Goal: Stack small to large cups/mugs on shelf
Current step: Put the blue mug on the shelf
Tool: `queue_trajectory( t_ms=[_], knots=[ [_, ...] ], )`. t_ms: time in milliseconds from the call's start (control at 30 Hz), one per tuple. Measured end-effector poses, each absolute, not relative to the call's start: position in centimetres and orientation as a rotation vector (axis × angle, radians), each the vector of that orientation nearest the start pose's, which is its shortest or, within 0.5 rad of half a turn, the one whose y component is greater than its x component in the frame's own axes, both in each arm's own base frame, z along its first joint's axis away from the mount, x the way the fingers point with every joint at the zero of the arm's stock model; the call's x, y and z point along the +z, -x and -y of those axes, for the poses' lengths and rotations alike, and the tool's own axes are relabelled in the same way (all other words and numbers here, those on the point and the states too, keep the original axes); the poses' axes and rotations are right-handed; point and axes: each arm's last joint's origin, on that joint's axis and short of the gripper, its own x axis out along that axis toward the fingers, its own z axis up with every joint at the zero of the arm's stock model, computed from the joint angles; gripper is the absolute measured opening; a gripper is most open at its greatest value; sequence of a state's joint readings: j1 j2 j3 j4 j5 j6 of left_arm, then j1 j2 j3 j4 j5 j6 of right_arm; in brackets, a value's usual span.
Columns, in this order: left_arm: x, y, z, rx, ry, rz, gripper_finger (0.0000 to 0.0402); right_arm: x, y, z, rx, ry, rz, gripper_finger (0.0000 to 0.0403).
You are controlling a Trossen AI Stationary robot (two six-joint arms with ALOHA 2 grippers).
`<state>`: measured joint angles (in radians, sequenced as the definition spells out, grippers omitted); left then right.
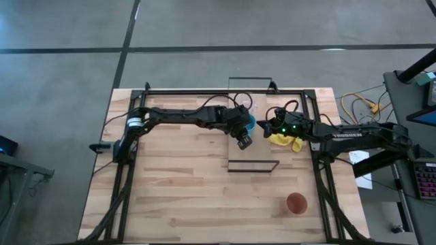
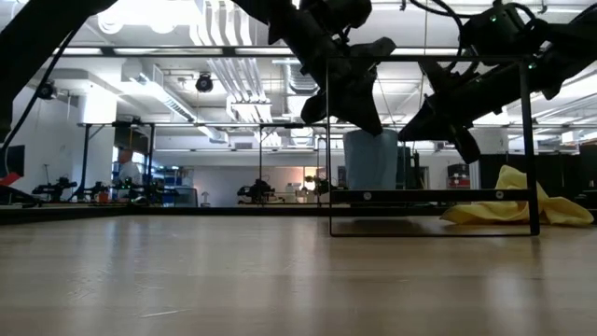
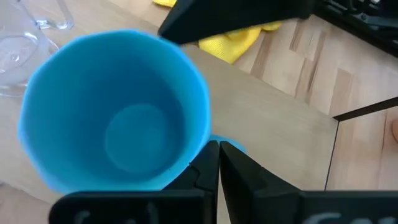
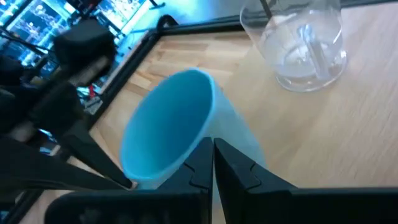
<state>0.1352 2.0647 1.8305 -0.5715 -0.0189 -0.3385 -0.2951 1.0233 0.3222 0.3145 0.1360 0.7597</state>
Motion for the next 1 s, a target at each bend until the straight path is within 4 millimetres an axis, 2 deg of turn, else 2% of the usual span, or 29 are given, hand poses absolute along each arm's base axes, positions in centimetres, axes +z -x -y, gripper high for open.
queue_trajectory(
  t_ms=[200, 633, 733, 867, 1000],
  knots=[
    [26.8, -46.0, -6.3, 0.281, 0.366, -0.776, 0.0000, 17.6, -19.0, 6.4, -0.613, -0.755, -0.201, 0.0008],
    [28.7, -44.5, -5.1, 0.284, 0.360, -0.814, 0.0000, 20.1, -17.2, 5.8, -0.580, -0.752, -0.104, 0.0008],
    [28.4, -44.6, -4.4, 0.286, 0.388, -0.821, 0.0000, 20.2, -16.9, 5.6, -0.562, -0.761, -0.119, 0.0008],
    [27.0, -45.4, -3.4, 0.266, 0.379, -0.847, 0.0000, 20.1, -16.8, 5.4, -0.558, -0.760, -0.139, 0.0008],
    [26.0, -45.8, -3.3, 0.278, 0.373, -0.862, 0.0000, 20.0, -16.9, 5.3, -0.554, -0.760, -0.145, 0.0008]
  ],
)
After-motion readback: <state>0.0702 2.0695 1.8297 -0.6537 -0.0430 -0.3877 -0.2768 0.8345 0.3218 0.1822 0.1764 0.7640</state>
